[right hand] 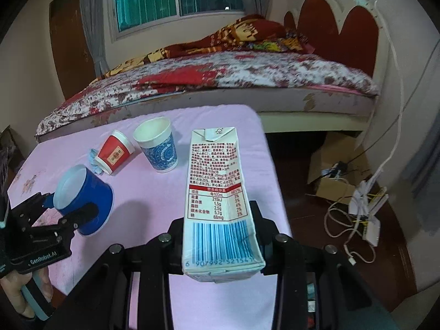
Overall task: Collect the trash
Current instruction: 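Carry the blue cup and milk carton over the black bin with both tools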
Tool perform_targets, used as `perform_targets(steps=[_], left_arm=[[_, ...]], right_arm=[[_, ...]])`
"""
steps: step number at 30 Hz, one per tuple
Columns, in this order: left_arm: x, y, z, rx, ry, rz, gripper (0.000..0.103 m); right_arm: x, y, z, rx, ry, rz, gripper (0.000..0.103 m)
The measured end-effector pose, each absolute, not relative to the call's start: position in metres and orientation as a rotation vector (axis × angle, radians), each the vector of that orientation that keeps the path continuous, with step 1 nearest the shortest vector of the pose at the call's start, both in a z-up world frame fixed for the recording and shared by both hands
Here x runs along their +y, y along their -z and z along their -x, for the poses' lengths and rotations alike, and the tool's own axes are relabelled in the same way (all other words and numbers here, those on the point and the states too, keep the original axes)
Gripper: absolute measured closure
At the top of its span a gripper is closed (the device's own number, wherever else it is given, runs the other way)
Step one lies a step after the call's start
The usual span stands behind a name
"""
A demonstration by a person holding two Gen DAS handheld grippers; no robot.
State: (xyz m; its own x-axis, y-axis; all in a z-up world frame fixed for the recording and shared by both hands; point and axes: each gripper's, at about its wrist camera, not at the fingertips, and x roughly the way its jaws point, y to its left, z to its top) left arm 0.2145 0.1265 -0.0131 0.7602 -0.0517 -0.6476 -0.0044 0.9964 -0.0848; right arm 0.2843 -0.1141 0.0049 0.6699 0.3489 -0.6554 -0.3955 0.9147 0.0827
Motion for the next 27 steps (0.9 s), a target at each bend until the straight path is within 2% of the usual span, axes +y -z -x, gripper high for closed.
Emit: perform_targets(steps=[13,27], left_arm=[[0.066,-0.003,-0.177,0.679,0.140,0.050,0.027],[-0.026,0.004,-0.161,0.692,0.297,-0.012,0.027]], right_arm=[[-0.185,-0.034,-0.219,0.682,-0.336,0.070,0.066],[-0.274,-0.019,-0.184,0.725,-0.222,0.034,0.066]])
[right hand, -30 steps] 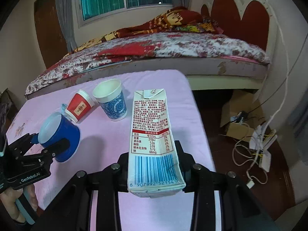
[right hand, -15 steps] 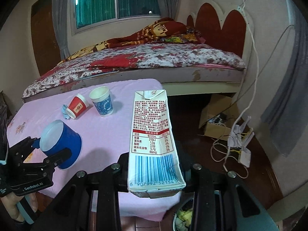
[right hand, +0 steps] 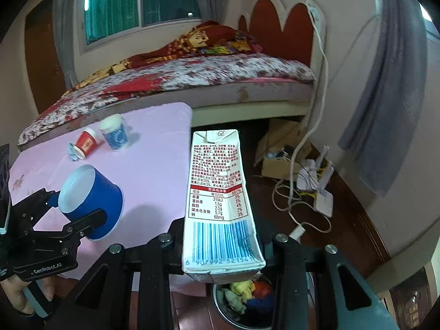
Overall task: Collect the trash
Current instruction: 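Carry the blue cup and milk carton over the black bin with both tools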
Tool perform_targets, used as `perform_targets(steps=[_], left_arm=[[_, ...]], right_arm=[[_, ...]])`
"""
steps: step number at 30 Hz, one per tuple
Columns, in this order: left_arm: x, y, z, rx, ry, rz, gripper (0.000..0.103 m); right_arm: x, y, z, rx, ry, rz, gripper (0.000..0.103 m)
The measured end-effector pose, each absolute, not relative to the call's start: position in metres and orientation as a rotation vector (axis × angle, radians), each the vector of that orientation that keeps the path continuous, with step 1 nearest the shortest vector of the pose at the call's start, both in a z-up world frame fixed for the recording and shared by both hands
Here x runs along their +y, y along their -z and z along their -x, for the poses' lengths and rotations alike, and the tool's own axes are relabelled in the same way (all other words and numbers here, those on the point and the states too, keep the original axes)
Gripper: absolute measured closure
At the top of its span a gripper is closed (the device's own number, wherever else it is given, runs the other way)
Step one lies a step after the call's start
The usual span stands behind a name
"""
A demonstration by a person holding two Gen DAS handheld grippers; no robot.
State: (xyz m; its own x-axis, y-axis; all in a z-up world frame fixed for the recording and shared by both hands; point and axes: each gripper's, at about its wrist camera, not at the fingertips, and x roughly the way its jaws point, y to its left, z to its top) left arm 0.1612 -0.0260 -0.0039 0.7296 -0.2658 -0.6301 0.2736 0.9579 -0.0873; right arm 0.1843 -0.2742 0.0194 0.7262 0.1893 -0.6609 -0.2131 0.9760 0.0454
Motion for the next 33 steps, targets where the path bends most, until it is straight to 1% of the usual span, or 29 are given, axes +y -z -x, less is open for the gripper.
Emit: perform_targets(steps=[9,19,27,33], left_arm=[[-0.081,0.017,-0.158,0.720,0.386,-0.056,0.027],[-0.124,0.032,-0.154,0.747,0.465,-0.103,0.027],[-0.158,0.066,-0.154,0.823,0.545,-0.136,0.028],[-0.172,0.101,-0.164,0.903,0.582,-0.150,0.028]], right_arm=[[-0.330,0.008,-0.172,0.787,-0.149,0.009,0.066],[-0.368,0.049,-0.159,0.874,-0.119,0.006,0.066],[-0.390,0.095,-0.153,0.961,-0.124,0.015,0.066],[-0.396,0.136,-0.156,1.046,-0.139,0.033,0.066]])
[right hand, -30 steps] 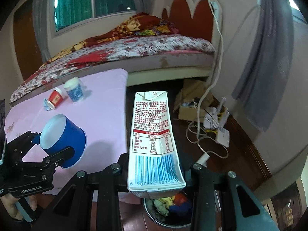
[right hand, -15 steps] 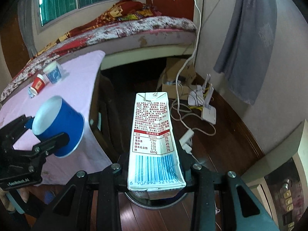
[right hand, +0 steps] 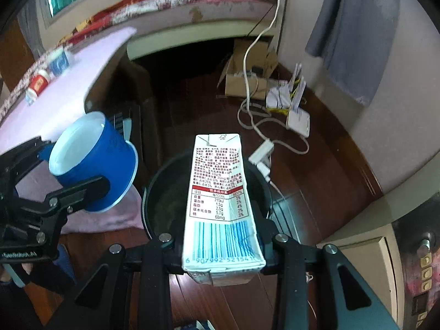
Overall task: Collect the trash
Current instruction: 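Carry the blue cup and milk carton over the black bin with both tools, then open both tools to drop the cup and carton into the bin, then move both tools back over the table toward the red and white cups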
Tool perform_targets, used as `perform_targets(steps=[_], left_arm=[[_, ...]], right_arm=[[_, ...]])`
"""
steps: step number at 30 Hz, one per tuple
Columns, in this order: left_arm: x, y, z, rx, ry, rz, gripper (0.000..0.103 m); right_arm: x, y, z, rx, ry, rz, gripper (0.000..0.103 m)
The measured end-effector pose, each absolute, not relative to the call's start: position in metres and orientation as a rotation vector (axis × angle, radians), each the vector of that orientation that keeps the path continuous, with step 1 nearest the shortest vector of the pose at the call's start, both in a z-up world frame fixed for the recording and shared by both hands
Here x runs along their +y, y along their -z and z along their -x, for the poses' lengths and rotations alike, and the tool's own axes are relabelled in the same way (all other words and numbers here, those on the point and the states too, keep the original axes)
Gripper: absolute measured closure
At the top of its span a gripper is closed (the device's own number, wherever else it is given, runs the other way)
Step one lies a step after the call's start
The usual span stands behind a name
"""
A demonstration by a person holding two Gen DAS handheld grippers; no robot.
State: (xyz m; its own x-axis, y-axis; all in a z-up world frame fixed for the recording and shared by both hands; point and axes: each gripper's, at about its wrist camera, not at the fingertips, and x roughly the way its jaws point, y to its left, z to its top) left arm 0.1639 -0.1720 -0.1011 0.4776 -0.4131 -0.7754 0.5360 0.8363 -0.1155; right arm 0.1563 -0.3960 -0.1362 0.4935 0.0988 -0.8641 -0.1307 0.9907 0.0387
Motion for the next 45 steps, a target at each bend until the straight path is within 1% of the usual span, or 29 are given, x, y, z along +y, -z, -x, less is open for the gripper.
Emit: perform_targets(steps=[7,13,21,22,23,24,25,27,31,35,37,45], left_arm=[[-0.179,0.133,-0.181,0.971,0.592,-0.160,0.028],[-0.183,0.160,-0.190,1.047,0.612,-0.166,0.027],[-0.190,0.184,-0.195,1.111,0.641,-0.149,0.025],[-0.187,0.186,-0.196,1.121,0.624,-0.138,0.020],[-0.182,0.185,-0.196,1.114,0.617,-0.106,0.018],[-0.175,0.182,-0.194,1.096,0.602,-0.071,0.015],[-0.171,0.181,-0.194,1.091,0.586,-0.065,0.015],[-0.164,0.178,-0.192,1.086,0.554,-0.053,0.014],[-0.153,0.171,-0.186,1.059,0.510,-0.062,0.005],[-0.145,0.158,-0.179,1.031,0.479,-0.070,0.004],[-0.141,0.150,-0.175,1.015,0.469,-0.070,0.001],[-0.126,0.123,-0.157,0.970,0.418,-0.077,0.001]], right_arm=[[-0.390,0.186,-0.167,1.151,-0.180,0.096,0.066],[-0.387,0.216,-0.179,1.200,-0.215,0.120,0.066],[-0.383,0.233,-0.196,1.211,-0.258,0.118,0.066],[-0.382,0.235,-0.196,1.194,-0.246,0.152,0.058],[-0.383,0.236,-0.195,1.186,-0.201,0.190,0.030],[-0.385,0.237,-0.194,1.185,-0.172,0.204,0.017],[-0.389,0.237,-0.194,1.177,-0.163,0.204,0.007],[-0.397,0.237,-0.193,1.181,-0.137,0.211,0.007],[-0.408,0.228,-0.191,1.171,-0.092,0.177,0.002],[-0.404,0.211,-0.186,1.156,-0.079,0.175,0.000],[-0.399,0.201,-0.181,1.139,-0.086,0.175,0.000],[-0.367,0.158,-0.163,1.070,-0.128,0.225,0.000]])
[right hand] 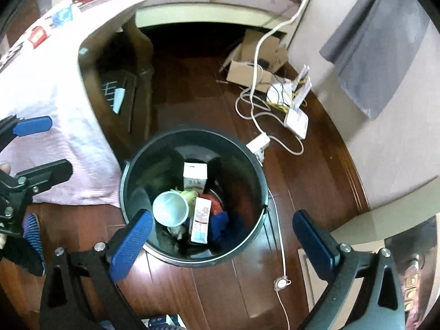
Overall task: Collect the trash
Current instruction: 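Move both tools back over the table toward the red and white cups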
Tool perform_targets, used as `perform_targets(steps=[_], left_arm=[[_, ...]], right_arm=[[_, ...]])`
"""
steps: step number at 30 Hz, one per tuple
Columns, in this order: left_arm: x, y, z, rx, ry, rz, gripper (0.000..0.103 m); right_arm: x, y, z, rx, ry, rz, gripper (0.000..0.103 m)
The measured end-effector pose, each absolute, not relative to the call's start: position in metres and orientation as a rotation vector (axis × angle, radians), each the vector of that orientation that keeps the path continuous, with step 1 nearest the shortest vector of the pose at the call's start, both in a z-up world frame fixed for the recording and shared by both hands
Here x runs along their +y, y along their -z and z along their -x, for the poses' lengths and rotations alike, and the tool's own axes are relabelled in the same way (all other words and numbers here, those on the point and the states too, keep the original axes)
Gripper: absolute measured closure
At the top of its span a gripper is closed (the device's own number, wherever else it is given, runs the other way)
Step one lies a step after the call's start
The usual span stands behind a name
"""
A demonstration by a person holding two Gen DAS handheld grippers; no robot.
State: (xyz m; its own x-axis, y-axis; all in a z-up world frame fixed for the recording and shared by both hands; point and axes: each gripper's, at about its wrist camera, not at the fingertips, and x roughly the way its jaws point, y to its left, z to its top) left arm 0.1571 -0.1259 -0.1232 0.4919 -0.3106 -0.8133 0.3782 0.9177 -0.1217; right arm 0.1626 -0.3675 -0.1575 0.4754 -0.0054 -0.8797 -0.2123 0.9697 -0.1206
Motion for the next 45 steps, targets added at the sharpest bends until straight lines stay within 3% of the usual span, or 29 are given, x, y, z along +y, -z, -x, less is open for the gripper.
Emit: perform_targets(steps=[21,45], left_arm=[[-0.055,0.056,-0.136,0.820,0.283,-0.048,0.001],[0.055,0.037,-0.148,0.759,0.064,0.023,0.001]], right_arm=[[-0.302,0.088,-0.142,0.938,-0.218,0.206,0.000],[-0.173,0.049,-0.177,0.832,-0.416,0.293,0.000]])
